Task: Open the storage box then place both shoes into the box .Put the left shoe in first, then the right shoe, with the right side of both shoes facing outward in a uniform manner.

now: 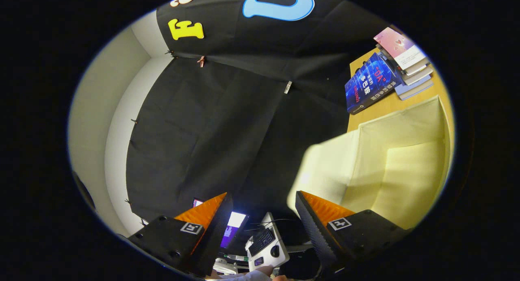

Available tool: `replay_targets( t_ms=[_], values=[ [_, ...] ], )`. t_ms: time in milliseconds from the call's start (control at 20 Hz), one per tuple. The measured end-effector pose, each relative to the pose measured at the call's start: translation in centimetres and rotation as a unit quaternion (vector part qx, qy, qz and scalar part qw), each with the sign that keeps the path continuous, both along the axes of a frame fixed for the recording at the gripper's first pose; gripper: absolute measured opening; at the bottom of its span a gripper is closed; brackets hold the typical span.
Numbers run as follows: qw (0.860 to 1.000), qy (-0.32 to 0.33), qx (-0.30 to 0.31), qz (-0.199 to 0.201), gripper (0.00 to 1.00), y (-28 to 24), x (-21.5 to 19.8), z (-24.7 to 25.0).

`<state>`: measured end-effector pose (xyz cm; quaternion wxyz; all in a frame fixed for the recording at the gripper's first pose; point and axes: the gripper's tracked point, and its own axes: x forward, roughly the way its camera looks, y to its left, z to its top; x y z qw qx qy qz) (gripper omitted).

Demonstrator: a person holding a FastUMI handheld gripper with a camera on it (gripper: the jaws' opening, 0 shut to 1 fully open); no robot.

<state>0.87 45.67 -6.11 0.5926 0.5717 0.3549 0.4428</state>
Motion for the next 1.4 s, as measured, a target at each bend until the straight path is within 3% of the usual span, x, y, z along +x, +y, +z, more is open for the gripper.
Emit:
replay_targets(
  t_ms=[250,500,600,800,1100,1250,1400],
  values=[
    [0.996,-0.044,-0.072,-0.027,0.96,-4.6,-0.6,-1.9],
    [0.976,-0.085,-0.187,-0.077,0.96,-12.9,-1.8,-5.1],
    [0.958,-0.090,-0.256,-0.097,0.97,-16.5,-2.2,-7.6],
    [0.906,-0.086,-0.395,-0.126,0.98,-24.9,-4.3,-12.8],
    [0.829,-0.024,-0.548,-0.109,0.98,-35.1,-9.7,-22.3],
    [0.818,0.000,-0.569,-0.079,0.96,-36.1,-11.8,-25.8],
    [0.808,0.014,-0.586,-0.054,0.88,-35.7,-11.8,-30.7]
  ],
)
